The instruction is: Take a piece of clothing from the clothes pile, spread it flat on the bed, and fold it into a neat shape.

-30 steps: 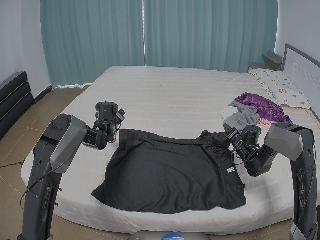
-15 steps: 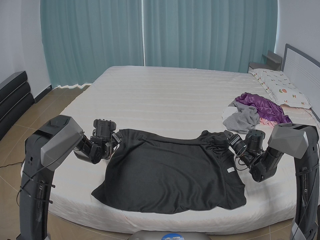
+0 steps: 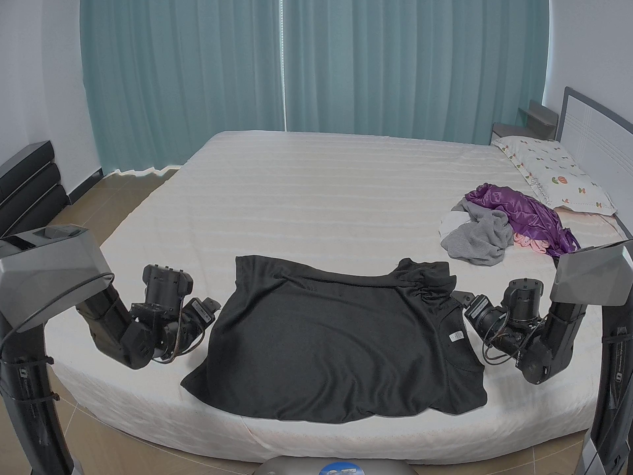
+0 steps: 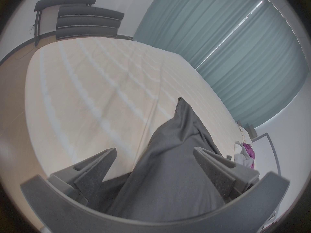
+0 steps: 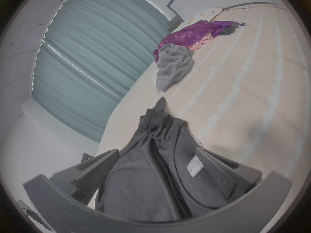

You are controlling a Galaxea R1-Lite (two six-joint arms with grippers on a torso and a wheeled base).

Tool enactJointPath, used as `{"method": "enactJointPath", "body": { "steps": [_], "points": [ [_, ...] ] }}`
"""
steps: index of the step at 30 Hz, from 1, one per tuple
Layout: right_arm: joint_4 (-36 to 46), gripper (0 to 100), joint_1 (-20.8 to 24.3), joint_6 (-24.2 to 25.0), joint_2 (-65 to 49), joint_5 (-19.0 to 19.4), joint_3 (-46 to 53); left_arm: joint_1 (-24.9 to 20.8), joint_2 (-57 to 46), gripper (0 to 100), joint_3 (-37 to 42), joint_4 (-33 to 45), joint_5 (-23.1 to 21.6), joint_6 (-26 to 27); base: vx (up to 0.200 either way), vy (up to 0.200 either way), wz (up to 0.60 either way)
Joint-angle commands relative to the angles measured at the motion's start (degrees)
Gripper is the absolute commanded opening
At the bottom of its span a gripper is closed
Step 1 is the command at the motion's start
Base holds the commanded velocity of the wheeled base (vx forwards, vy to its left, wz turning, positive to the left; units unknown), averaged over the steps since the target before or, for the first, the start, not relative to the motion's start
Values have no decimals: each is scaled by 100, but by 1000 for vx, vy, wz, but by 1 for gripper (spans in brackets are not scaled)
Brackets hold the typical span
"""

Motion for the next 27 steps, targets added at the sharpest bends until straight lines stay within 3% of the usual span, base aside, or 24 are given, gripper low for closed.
{"method": "enactJointPath", "body": {
  "steps": [1, 6, 15, 27],
  "points": [
    [-230, 100, 36, 83, -720, 299, 1260, -191, -787, 100, 1415, -785, -242, -424, 0, 0, 0],
    [-670, 100, -17, 83, -773, 765, 1779, -199, -743, 100, 1810, -1382, -568, -723, 0, 0, 0],
    [-1092, 100, 44, 83, -491, 774, 2034, -111, -734, 100, 2065, -1426, -779, -767, -200, 0, 0],
    [-1100, 100, 53, 127, -500, 774, 2095, -138, -743, 100, 2056, -1435, -840, -1004, 0, 0, 0]
  ]
}}
